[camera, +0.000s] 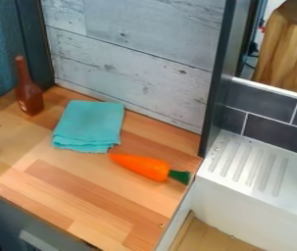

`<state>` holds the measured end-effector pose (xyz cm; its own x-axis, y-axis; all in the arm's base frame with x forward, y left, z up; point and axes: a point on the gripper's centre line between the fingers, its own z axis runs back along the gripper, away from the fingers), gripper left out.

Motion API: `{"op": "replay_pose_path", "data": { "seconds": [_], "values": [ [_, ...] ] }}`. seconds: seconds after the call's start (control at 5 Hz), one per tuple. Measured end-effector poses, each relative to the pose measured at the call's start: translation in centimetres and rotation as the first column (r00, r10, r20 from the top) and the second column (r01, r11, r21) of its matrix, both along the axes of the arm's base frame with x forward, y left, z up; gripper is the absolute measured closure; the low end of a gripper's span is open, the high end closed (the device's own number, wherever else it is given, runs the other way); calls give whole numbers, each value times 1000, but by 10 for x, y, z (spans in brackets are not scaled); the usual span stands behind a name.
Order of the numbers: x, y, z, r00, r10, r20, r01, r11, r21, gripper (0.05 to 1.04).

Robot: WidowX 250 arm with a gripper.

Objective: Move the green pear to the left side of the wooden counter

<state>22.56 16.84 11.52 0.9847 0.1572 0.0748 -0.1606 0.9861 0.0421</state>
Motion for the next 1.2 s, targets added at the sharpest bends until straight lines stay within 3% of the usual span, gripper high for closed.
{"op": "replay_pose_path", "data": {
  "seconds": [0.2,0.4,0.6,0.8,1.0,1.2],
  "values": [
    [1,-30,18,993,-110,37,108,993,46,81],
    [10,-80,15,964,-265,9,265,964,14,83],
    [19,-131,6,902,-430,-36,430,903,-11,83],
    [25,-178,-12,821,-564,-83,563,825,-35,83],
    [35,-199,-25,778,-622,-96,617,783,-74,83],
    [40,-200,-32,751,-645,-138,641,763,-78,83]
  ]
}}
